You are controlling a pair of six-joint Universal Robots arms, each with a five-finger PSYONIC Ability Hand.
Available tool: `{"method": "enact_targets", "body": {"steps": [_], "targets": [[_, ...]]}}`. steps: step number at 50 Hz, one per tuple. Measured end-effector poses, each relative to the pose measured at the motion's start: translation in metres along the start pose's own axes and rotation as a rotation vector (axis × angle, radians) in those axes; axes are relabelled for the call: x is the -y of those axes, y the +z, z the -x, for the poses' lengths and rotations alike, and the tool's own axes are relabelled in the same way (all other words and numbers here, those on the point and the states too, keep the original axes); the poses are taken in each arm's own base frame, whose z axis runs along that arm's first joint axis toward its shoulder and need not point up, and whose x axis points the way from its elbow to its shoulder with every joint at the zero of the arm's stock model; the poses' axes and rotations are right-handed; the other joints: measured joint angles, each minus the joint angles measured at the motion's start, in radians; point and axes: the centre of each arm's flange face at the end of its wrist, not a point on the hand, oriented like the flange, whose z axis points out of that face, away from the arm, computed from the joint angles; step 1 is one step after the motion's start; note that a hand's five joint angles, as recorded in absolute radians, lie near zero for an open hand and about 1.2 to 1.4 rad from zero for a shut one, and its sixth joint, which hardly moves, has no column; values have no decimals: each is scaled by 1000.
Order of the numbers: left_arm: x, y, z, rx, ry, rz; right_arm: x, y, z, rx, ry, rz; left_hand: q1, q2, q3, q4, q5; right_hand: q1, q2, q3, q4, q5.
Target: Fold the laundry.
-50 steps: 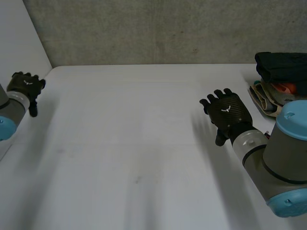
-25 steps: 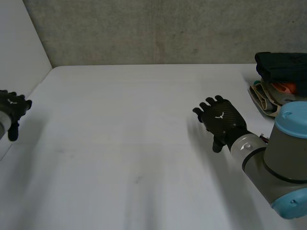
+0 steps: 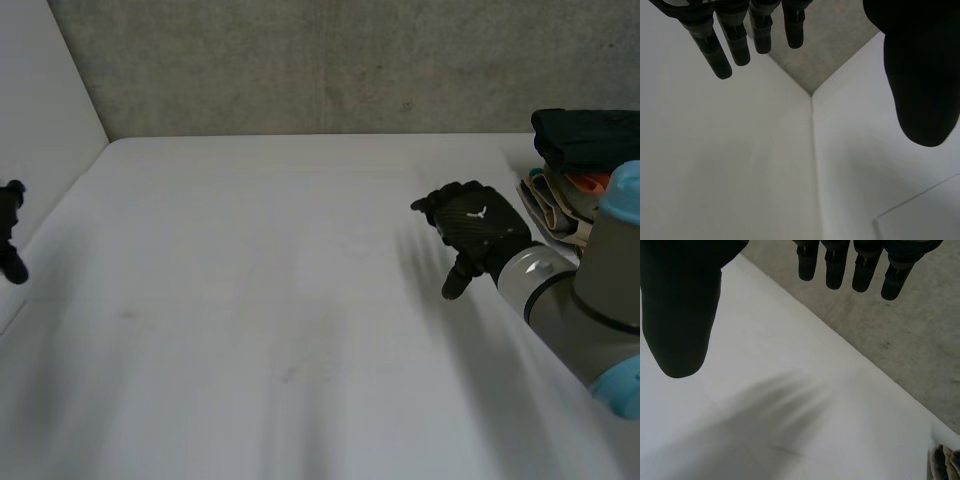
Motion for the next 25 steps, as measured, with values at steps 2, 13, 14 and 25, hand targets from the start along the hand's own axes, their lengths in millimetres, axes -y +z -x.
{"method": "enact_targets", "body": {"steps": [2, 13, 14, 25], "targets": [[11, -3, -7, -37, -46, 0, 6, 1, -5, -14, 18, -12, 0, 0, 0, 0, 0, 0, 0, 0, 0, 0], [134, -80, -37, -294, -423, -145, 55, 2, -48, -185, 221, -154, 0, 0, 0, 0, 0, 0, 0, 0, 0, 0], [140, -90, -38, -313, -440, -147, 57, 1, -51, -195, 238, -156, 0, 0, 0, 0, 0, 0, 0, 0, 0, 0], [148, -144, -42, -325, -419, -90, 55, -13, -62, -193, 255, -94, 0, 0, 0, 0, 0, 0, 0, 0, 0, 0]]}}
